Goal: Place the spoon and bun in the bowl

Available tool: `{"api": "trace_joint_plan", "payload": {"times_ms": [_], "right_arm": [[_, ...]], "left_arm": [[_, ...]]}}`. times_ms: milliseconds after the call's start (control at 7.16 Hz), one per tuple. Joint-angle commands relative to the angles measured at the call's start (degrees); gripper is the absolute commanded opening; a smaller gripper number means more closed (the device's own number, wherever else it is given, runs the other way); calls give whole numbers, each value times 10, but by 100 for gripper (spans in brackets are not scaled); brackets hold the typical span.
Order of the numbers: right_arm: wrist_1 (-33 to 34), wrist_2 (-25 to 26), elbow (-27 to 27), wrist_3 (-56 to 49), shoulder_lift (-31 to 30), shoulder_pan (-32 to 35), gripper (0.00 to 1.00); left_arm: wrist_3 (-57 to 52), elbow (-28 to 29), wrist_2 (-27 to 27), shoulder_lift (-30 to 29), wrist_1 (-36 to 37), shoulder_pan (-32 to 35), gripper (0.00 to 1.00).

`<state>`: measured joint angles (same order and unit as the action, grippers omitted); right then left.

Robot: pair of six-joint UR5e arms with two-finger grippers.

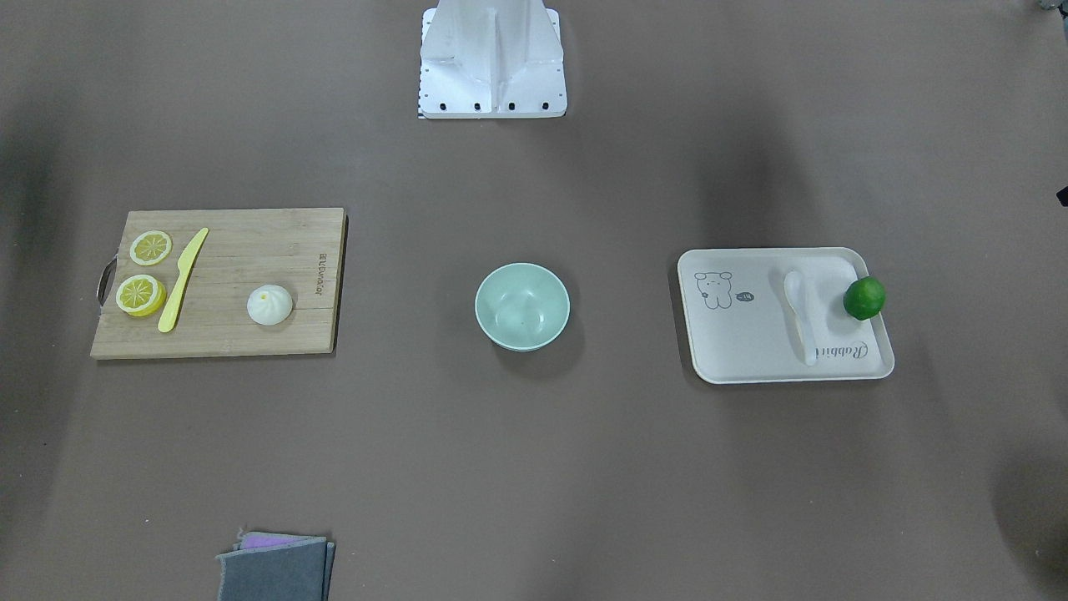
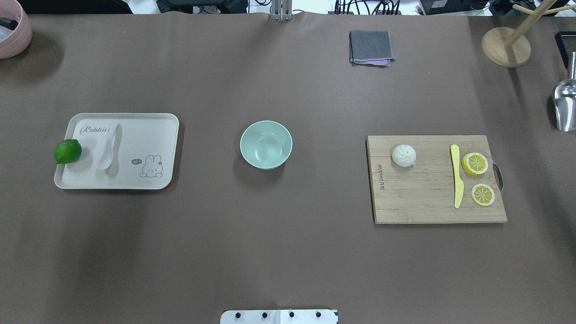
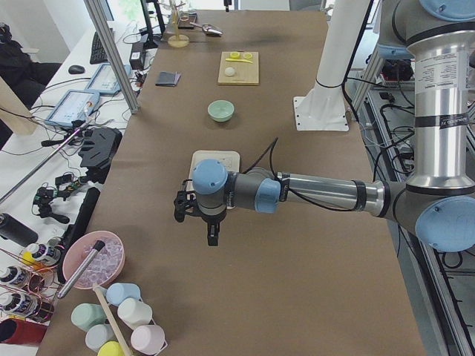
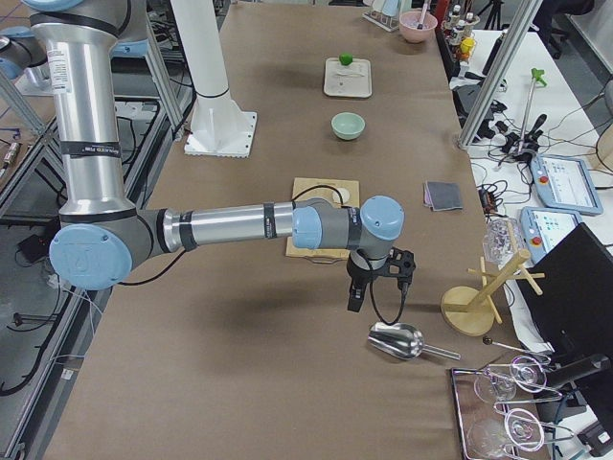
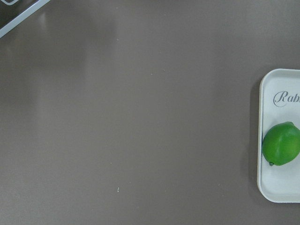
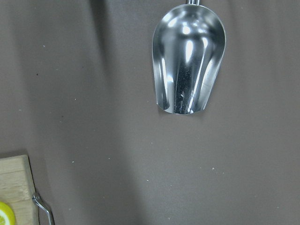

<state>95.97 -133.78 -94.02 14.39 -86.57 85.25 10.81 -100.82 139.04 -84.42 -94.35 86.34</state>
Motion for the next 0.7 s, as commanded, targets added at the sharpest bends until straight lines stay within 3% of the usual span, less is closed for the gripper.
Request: {"api": "trace_joint_plan", "payload": {"times_ms": [0,559], "right_arm": [[0,-2,1,0,0,0,100],[0,-3,-2,1,6,0,100]], "left_arm": [[-1,-1,2,-4,0,-1,98],[-4,-5,2,-10,-12,-2,99]]}}
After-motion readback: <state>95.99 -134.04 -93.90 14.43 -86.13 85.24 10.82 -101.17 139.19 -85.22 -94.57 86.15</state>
